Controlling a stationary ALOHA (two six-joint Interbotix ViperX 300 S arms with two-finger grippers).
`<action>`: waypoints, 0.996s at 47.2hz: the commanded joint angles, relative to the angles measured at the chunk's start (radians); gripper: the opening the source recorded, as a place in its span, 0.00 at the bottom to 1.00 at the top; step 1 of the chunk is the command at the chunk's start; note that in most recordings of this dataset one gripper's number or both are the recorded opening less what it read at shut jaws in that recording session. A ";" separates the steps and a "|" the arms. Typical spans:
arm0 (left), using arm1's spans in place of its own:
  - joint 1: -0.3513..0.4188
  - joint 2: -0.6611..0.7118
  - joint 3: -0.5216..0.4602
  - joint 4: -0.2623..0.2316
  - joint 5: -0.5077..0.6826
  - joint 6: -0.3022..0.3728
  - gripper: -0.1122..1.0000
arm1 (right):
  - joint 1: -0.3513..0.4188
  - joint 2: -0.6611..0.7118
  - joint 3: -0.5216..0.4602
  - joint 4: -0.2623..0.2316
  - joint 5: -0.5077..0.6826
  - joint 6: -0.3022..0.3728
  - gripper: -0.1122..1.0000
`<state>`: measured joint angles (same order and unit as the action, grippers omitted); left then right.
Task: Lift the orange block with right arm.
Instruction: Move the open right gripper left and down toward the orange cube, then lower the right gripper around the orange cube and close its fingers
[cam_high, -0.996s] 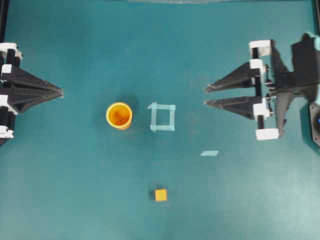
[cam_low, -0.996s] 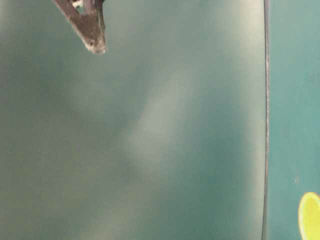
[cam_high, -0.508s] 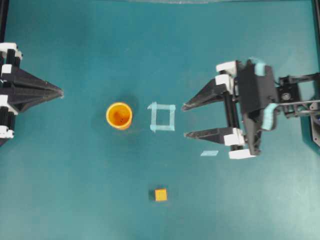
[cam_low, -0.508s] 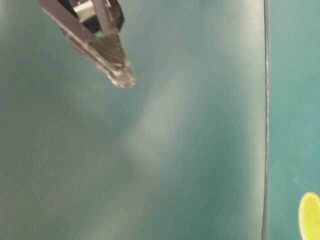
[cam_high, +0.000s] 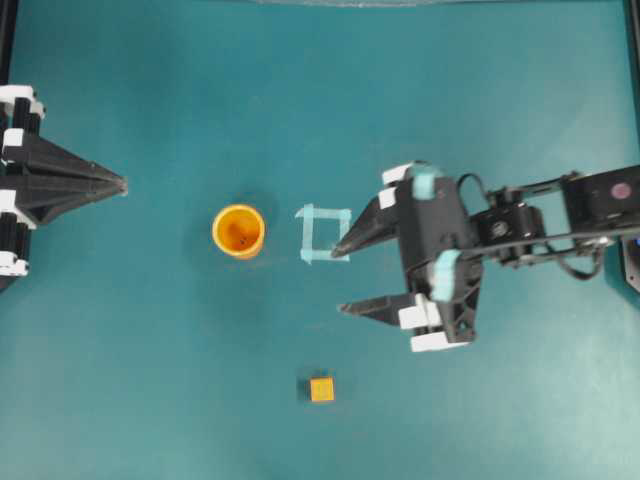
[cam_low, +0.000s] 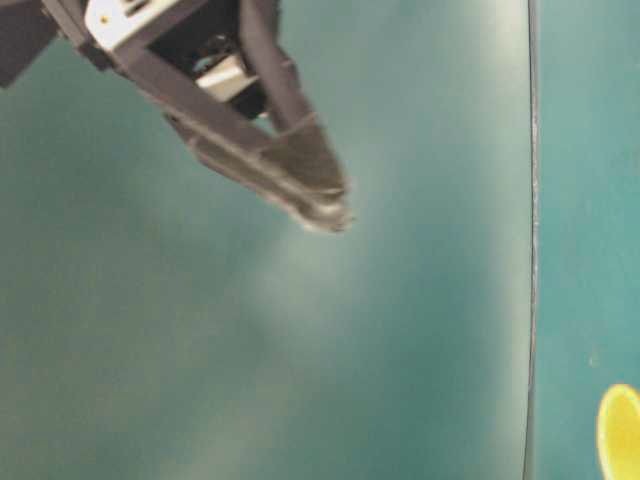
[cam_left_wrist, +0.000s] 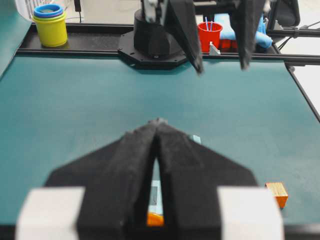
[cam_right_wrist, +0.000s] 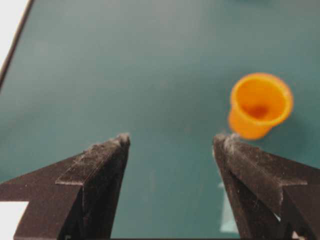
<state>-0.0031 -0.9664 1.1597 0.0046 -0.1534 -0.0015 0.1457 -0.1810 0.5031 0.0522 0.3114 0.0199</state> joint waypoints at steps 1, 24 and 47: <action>0.002 0.009 -0.026 0.002 -0.005 0.003 0.10 | 0.023 0.018 -0.041 0.003 0.028 0.018 0.70; 0.002 0.009 -0.026 0.000 0.034 0.009 0.10 | 0.158 0.238 -0.143 0.003 0.038 0.150 0.70; 0.002 0.009 -0.026 0.000 0.040 0.011 0.10 | 0.187 0.393 -0.167 -0.002 0.034 0.150 0.70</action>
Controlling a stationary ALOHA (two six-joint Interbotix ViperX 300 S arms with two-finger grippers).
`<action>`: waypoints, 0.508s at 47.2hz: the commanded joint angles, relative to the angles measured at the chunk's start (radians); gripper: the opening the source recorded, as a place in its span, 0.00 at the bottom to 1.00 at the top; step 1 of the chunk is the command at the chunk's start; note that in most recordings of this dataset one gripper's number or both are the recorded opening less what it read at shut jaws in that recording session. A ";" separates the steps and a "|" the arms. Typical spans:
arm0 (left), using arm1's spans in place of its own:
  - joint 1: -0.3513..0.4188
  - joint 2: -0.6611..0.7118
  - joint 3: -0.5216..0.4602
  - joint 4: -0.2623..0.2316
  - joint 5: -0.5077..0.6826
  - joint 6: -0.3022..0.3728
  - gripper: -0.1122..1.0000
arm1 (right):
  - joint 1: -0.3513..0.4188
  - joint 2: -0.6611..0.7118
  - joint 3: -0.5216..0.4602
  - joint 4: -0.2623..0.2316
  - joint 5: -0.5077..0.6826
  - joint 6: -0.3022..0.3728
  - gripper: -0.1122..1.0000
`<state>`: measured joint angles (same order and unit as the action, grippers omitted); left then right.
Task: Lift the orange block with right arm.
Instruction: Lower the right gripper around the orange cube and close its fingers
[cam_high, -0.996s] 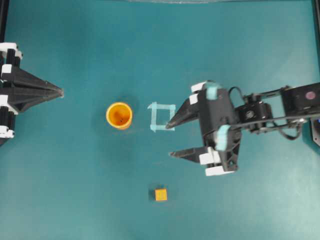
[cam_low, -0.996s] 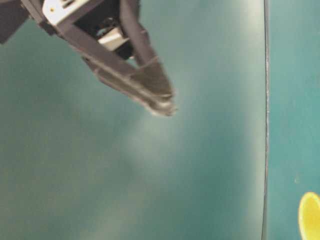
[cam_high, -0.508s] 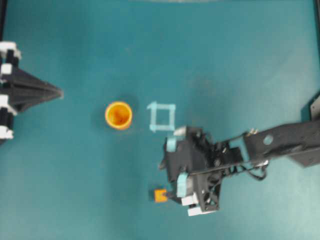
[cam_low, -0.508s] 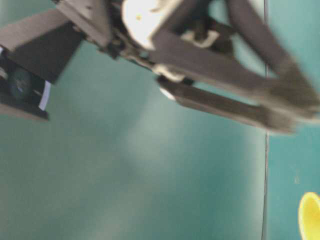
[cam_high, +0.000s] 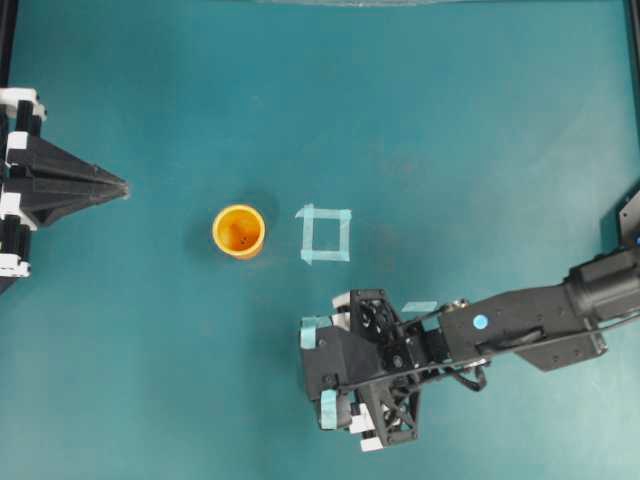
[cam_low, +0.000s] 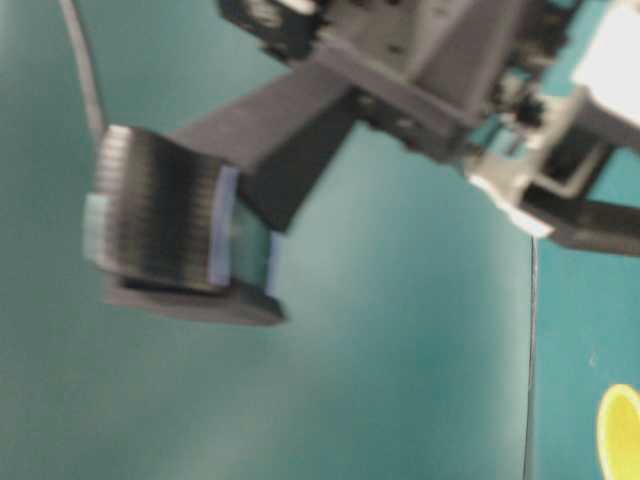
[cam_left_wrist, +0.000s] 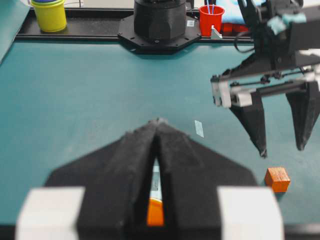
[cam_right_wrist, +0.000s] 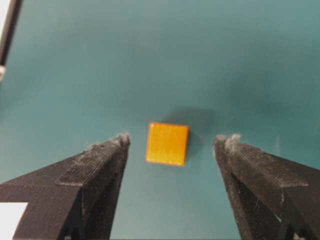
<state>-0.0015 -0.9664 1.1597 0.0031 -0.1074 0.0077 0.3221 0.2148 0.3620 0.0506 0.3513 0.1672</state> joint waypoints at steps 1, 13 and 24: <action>-0.002 0.009 -0.026 0.003 -0.006 0.002 0.10 | 0.012 0.003 -0.026 0.000 -0.005 0.003 0.70; 0.000 0.008 -0.025 0.002 0.006 0.002 0.10 | 0.017 0.060 -0.038 -0.003 -0.006 0.005 0.70; 0.000 0.008 -0.026 0.005 0.006 0.003 0.10 | 0.017 0.106 -0.066 -0.003 -0.025 0.003 0.70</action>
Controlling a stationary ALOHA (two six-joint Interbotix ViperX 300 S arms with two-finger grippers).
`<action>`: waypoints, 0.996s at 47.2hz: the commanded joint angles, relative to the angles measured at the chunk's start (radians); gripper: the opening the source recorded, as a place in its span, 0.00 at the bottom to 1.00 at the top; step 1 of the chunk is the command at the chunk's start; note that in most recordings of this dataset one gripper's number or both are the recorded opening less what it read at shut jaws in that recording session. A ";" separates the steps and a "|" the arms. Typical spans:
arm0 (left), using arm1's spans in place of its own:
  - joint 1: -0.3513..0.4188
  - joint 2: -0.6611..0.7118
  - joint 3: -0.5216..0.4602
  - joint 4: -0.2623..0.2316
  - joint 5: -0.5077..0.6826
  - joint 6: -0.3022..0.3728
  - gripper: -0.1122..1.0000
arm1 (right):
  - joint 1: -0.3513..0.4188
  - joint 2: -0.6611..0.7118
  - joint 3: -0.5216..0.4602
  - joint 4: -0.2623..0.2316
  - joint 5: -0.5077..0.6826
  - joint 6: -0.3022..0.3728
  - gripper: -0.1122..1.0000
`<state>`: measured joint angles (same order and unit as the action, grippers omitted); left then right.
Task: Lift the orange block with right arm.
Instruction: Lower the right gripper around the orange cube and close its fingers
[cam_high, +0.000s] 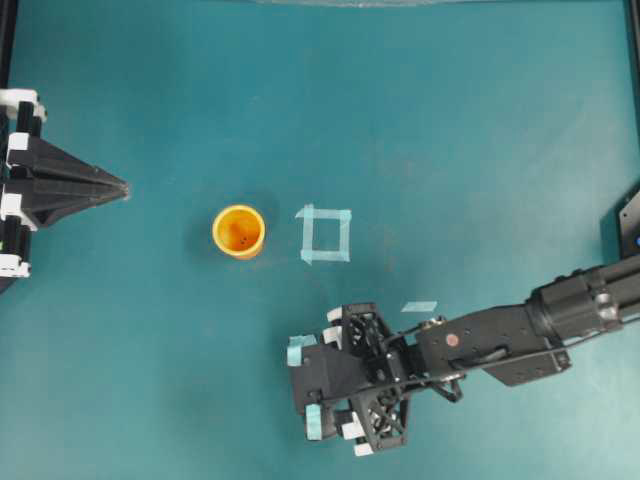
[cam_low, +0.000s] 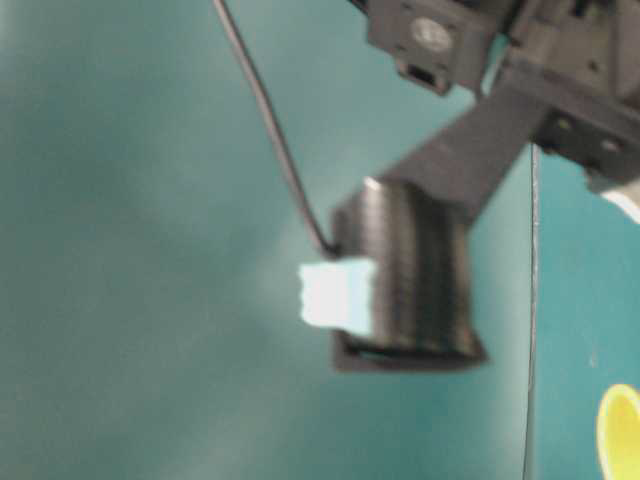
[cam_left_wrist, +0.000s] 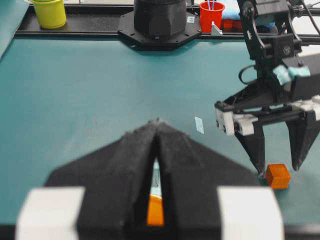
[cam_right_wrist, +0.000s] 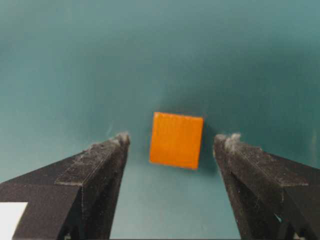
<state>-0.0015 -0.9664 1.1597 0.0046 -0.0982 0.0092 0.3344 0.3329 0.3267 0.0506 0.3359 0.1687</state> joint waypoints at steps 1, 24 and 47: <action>0.000 0.009 -0.026 0.003 -0.003 0.002 0.10 | 0.003 -0.009 -0.034 -0.003 -0.011 0.003 0.70; 0.000 0.008 -0.026 0.003 -0.003 0.002 0.10 | -0.003 0.006 -0.038 -0.020 0.003 0.003 0.65; 0.000 0.008 -0.026 0.003 0.017 0.002 0.10 | -0.005 -0.012 -0.074 -0.021 0.071 0.003 0.47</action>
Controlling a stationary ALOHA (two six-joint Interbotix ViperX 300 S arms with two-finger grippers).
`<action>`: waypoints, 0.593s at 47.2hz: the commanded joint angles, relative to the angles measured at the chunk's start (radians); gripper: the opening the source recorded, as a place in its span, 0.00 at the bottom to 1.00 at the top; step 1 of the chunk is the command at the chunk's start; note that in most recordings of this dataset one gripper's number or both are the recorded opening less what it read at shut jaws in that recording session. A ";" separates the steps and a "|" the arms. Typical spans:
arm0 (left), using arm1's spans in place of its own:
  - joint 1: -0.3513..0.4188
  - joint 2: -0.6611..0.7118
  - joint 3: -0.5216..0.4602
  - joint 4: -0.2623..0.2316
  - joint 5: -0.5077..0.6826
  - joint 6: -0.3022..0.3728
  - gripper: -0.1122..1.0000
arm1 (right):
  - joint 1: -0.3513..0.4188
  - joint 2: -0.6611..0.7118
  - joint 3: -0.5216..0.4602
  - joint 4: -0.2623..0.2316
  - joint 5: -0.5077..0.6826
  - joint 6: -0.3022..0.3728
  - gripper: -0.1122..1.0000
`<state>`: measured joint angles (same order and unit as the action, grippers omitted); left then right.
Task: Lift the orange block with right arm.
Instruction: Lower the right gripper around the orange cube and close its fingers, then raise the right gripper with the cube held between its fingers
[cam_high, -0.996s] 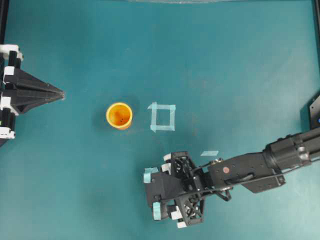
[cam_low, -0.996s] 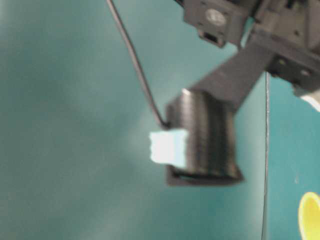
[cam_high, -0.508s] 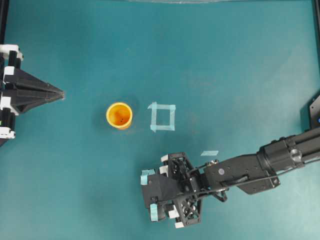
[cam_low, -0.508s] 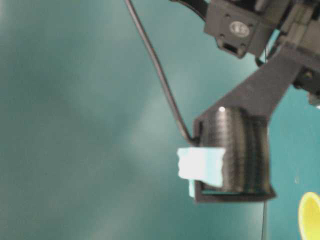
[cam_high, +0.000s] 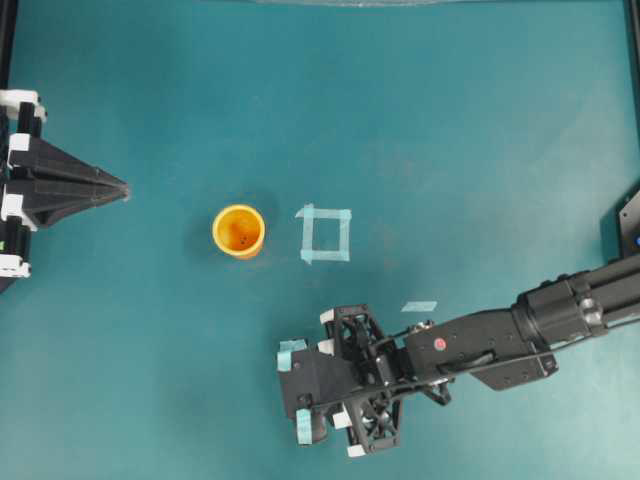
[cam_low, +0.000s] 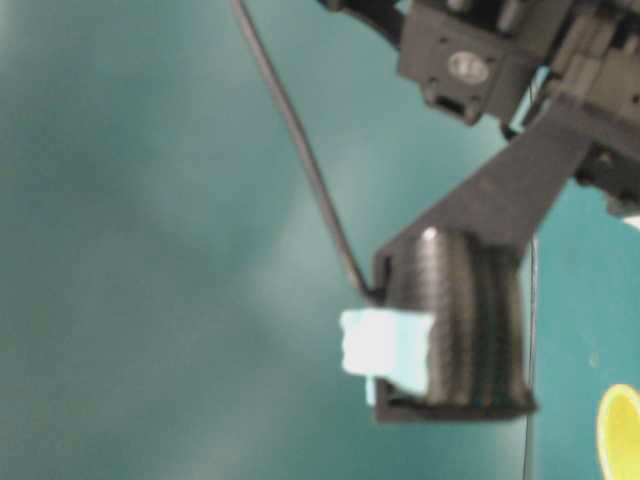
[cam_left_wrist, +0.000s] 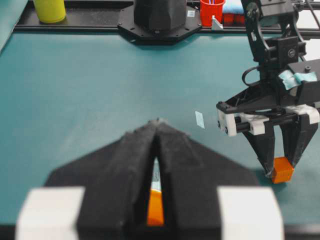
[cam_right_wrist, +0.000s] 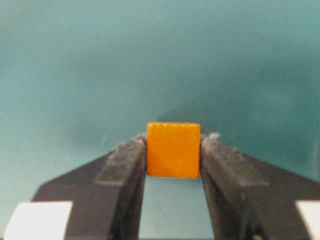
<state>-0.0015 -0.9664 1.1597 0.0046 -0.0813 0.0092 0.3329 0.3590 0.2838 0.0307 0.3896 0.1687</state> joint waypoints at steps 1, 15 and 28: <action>0.000 0.008 -0.026 0.003 0.002 0.002 0.10 | -0.003 -0.040 -0.032 -0.002 0.025 0.003 0.47; 0.000 0.008 -0.026 0.002 0.011 0.002 0.10 | -0.003 -0.072 -0.094 -0.011 0.112 0.003 0.47; -0.002 0.008 -0.026 0.002 0.011 0.002 0.10 | -0.003 -0.100 -0.167 -0.040 0.212 0.003 0.47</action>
<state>-0.0031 -0.9649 1.1597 0.0046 -0.0675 0.0092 0.3313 0.3099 0.1595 -0.0046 0.5768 0.1687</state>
